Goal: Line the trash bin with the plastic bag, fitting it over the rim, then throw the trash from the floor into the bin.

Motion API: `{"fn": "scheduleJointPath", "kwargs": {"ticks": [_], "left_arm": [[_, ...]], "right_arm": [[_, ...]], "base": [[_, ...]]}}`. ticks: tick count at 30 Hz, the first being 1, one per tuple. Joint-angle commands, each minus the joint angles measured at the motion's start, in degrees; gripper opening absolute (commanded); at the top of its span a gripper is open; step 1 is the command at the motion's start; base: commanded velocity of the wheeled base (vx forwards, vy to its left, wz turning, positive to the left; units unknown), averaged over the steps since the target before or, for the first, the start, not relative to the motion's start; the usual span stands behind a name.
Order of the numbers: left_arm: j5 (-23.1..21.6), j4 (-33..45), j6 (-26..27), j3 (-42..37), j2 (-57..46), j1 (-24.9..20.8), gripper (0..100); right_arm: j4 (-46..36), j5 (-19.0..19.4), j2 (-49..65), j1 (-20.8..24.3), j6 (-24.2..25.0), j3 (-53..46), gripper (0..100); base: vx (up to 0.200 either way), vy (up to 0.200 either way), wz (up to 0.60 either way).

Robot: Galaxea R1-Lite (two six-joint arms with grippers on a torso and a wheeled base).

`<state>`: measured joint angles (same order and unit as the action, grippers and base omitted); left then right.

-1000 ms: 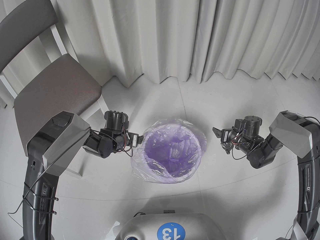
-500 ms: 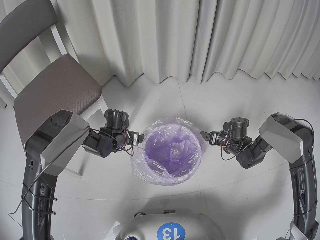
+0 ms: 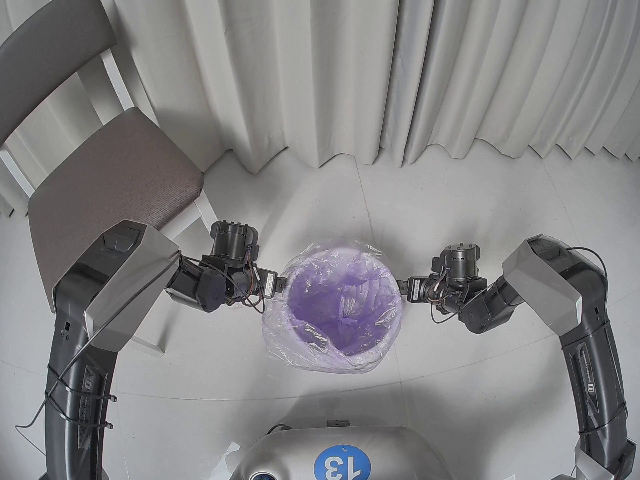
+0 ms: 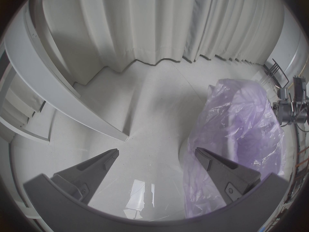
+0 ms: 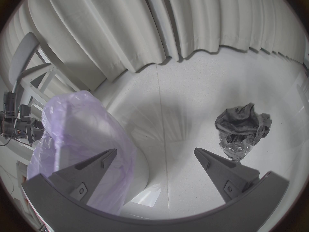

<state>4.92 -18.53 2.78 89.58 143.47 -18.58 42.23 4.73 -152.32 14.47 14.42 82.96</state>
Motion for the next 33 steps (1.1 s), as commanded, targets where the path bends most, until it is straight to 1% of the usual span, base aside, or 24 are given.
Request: {"fn": "scheduleJointPath", "kwargs": {"ticks": [1,5,10,14,16,17,18,19,20,23,25,29,33], "left_arm": [[0.17,3.06,1.53,3.15,2.69,0.21,100],[1.23,4.73,2.41,5.17,4.45,0.03,100],[1.32,5.79,2.49,5.78,5.06,-0.23,100],[1.23,5.35,1.97,5.61,4.27,0.21,100],[0.88,5.43,0.82,5.43,2.08,0.82,100],[0.52,5.61,-0.05,4.73,-0.30,2.06,100],[0.52,5.61,-0.05,4.73,-0.30,2.06,100],[0.00,5.70,-1.20,2.45,-3.81,3.37,100],[-0.35,5.43,-1.29,1.04,-5.13,3.72,100],[-2.46,4.73,-1.72,-5.90,-10.76,3.90,100],[-3.08,3.06,-1.99,-9.77,-12.95,3.90,100],[-3.96,-6.17,-4.80,-20.85,-17.61,3.72,100],[-6.68,-12.76,-4.19,-32.27,-21.92,3.29,100]], "right_arm": [[-4.96,0.46,-3.33,0.12,-0.10,5.99,100],[-9.88,2.21,-4.30,0.03,-0.27,9.24,100],[-13.66,2.30,-4.91,0.03,-1.24,11.00,100],[-14.10,2.21,-4.65,-0.06,-1.68,10.91,100],[-13.58,1.51,-4.30,-0.14,-1.59,10.29,100],[-13.22,1.07,-3.60,-0.23,-1.50,9.42,100],[-13.14,0.98,-3.42,-0.23,-1.50,9.15,100],[-11.64,-0.07,0.01,-0.41,-1.68,5.90,100],[-10.76,-0.25,1.85,-0.50,-1.68,4.05,100],[-9.01,-0.69,7.13,-0.67,-1.77,-1.66,100],[-8.65,-1.04,10.38,-1.11,-2.56,-5.53,100],[-4.44,-2.62,14.95,-2.69,-4.31,-13.08,100],[0.05,-2.88,16.88,-3.75,-5.54,-18.45,100]], "base": [[0.000,0.000,0.00],[0.000,0.000,0.00],[0.000,0.000,0.00],[0.000,0.000,0.00],[0.000,0.000,0.00],[0.000,0.000,0.00],[0.000,0.000,0.00],[0.000,0.000,0.00],[0.000,0.000,0.00],[0.000,0.000,0.00],[0.000,0.000,0.00],[0.000,0.000,0.00],[0.000,0.000,0.00]]}}
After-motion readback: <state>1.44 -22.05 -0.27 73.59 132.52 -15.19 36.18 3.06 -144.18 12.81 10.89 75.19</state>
